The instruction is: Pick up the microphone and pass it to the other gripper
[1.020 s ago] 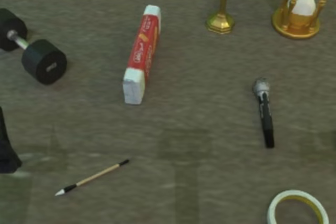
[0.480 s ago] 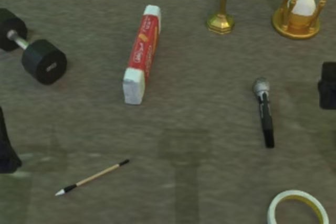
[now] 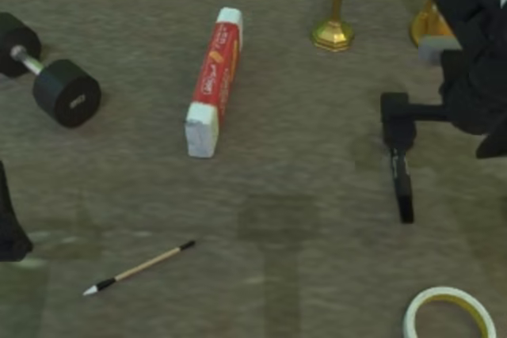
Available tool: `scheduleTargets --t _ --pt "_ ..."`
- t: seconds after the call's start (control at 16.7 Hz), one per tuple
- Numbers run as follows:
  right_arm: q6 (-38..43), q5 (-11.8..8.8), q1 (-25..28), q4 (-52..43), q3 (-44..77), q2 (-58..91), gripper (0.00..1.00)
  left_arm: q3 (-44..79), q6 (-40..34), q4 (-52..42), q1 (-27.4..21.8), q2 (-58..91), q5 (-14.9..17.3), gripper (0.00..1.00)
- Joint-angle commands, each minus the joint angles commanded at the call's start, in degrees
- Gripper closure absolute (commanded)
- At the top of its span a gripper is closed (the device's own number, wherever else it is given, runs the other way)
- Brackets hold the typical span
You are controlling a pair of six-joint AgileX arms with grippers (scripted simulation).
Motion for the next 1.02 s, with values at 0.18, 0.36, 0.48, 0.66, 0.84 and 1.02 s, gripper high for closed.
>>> scheduleTargets --t 0.18,0.36,0.48,0.66,0.84,1.02 --pt "1.7 0.0 1.5 -3.5 6.2 7.5 0.0 0.0 0.0 0.0 0.0 0.0 0.0 0.0" --pt "2.3 0.0 2.1 -4.7 8.5 9.9 0.0 0.0 0.0 0.0 0.0 0.0 0.0 0.0" --pt "2.3 0.0 2.1 -4.7 8.5 9.9 0.0 0.0 0.0 0.0 0.0 0.0 0.0 0.0" --pt "2.2 0.0 1.8 -4.4 8.2 9.9 0.0 0.0 0.0 0.0 0.0 0.0 0.0 0.0" --pt "2.1 0.0 1.9 -0.4 6.3 12.2 0.0 0.0 0.0 0.0 0.0 0.0 0.0 0.0" --pt "2.2 0.0 2.0 7.3 3.1 16.2 0.0 0.0 0.0 0.0 0.0 0.0 0.0 0.0"
